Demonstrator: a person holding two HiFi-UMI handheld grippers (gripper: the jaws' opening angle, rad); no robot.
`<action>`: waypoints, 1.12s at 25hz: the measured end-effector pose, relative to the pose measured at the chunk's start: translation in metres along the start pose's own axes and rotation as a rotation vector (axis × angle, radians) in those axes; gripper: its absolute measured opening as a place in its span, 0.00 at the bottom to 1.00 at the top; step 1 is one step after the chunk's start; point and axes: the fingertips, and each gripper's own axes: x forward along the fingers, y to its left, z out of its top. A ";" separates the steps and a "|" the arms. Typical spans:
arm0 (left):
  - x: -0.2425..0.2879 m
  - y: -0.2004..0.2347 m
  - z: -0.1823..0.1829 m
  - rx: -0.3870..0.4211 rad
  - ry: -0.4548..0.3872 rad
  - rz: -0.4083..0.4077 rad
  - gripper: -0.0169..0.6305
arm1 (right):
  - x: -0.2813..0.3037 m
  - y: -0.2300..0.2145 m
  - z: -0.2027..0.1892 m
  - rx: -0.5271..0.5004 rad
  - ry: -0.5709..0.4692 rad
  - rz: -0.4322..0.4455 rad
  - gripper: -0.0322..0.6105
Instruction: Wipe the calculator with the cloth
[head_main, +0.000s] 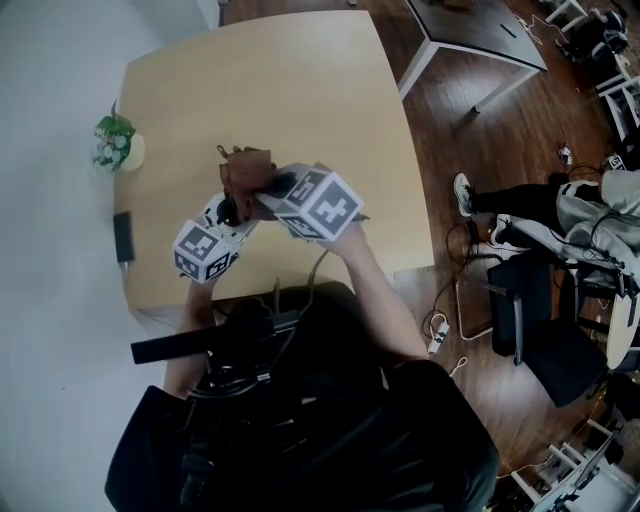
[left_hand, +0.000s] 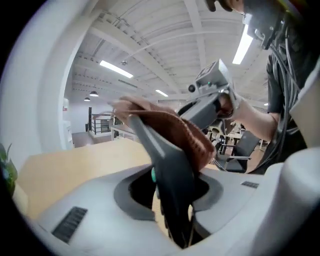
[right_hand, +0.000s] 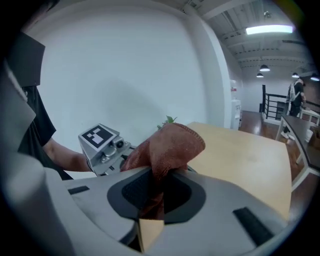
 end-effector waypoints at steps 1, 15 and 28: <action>-0.003 0.000 0.002 0.002 -0.023 -0.001 0.24 | -0.003 -0.011 -0.006 0.018 0.009 -0.023 0.13; -0.009 0.010 -0.015 -0.066 -0.041 -0.031 0.24 | -0.036 -0.036 -0.031 0.055 0.029 -0.158 0.13; -0.010 0.016 -0.023 -0.005 -0.027 -0.044 0.24 | 0.021 -0.030 -0.031 0.092 0.055 -0.013 0.13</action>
